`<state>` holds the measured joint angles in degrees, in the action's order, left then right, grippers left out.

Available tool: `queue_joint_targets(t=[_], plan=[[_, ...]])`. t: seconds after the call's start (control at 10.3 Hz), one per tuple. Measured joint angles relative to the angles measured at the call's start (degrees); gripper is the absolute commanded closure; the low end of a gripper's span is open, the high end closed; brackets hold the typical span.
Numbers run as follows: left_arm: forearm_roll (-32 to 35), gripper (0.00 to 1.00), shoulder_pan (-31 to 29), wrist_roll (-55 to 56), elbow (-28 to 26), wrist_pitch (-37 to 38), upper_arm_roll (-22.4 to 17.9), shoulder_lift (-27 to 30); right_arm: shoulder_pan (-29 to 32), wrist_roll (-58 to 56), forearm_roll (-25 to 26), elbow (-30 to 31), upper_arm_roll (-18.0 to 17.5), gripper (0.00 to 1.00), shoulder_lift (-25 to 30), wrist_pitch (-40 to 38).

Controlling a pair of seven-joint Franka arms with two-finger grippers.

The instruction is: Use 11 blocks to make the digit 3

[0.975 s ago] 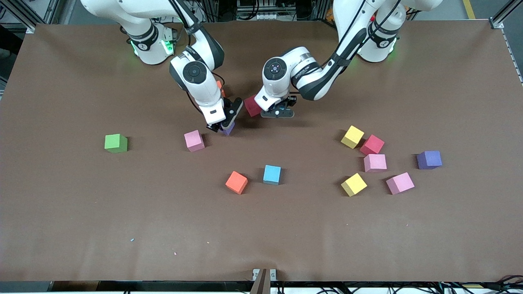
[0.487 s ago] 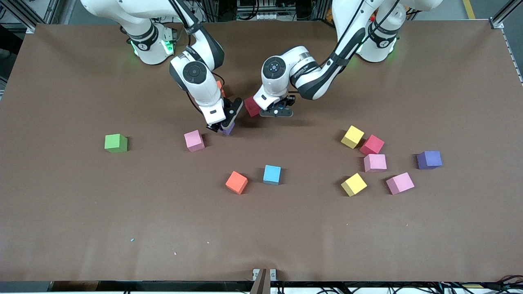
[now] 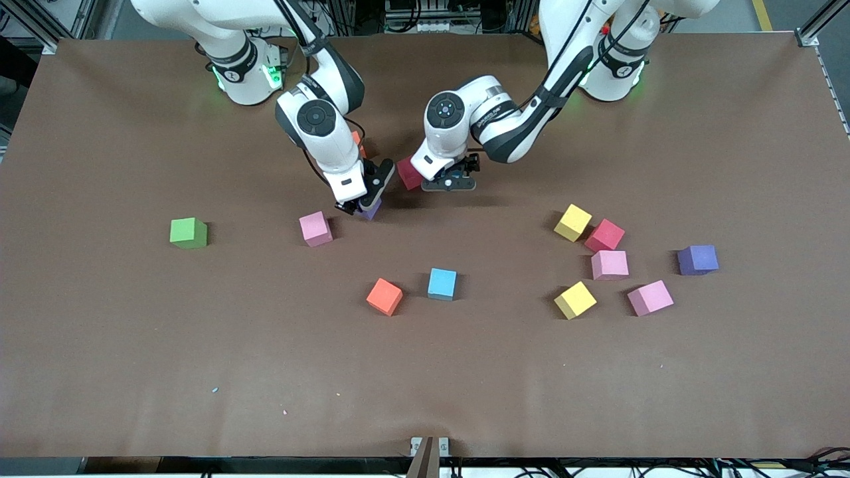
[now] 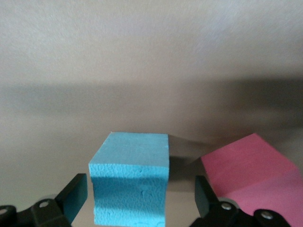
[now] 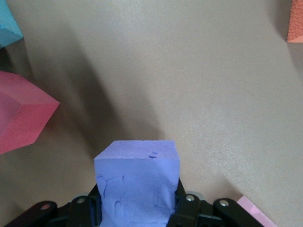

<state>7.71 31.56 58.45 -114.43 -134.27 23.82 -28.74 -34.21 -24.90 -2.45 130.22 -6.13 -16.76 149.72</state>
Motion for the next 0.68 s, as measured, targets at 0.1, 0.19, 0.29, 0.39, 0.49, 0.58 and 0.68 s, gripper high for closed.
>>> queue_joint_targets(t=[0.1,0.19,0.29,0.39,0.49,0.58,0.68], plan=[[0.0,0.0,-0.2,0.3,0.2,0.5,0.0,1.2,0.0,0.0,0.0,0.0,0.0,1.0,0.0,0.0],[-0.6,0.0,-0.4,2.0,0.2,1.4,0.0,2.6,0.0,0.0,0.0,0.0,0.0,1.0,0.0,0.0],[-1.1,0.0,-0.4,4.8,0.2,2.1,0.0,3.8,0.0,0.0,0.0,0.0,0.0,1.0,0.0,0.0],[-1.9,0.0,-0.3,6.4,0.2,2.3,0.2,4.4,0.0,0.0,0.0,0.0,0.0,1.0,0.0,-0.1],[-3.8,0.0,-0.3,7.1,0.3,2.3,0.3,4.6,0.0,0.0,0.0,0.0,0.0,1.0,0.0,-0.3],[-6.1,0.0,-0.3,7.2,0.3,2.3,0.3,4.6,0.0,0.0,0.0,0.0,0.0,1.0,0.0,-0.6],[-8.2,0.0,-0.2,7.5,0.3,2.3,0.3,4.5,0.0,0.0,0.0,-0.1,0.0,1.0,0.0,-0.8]])
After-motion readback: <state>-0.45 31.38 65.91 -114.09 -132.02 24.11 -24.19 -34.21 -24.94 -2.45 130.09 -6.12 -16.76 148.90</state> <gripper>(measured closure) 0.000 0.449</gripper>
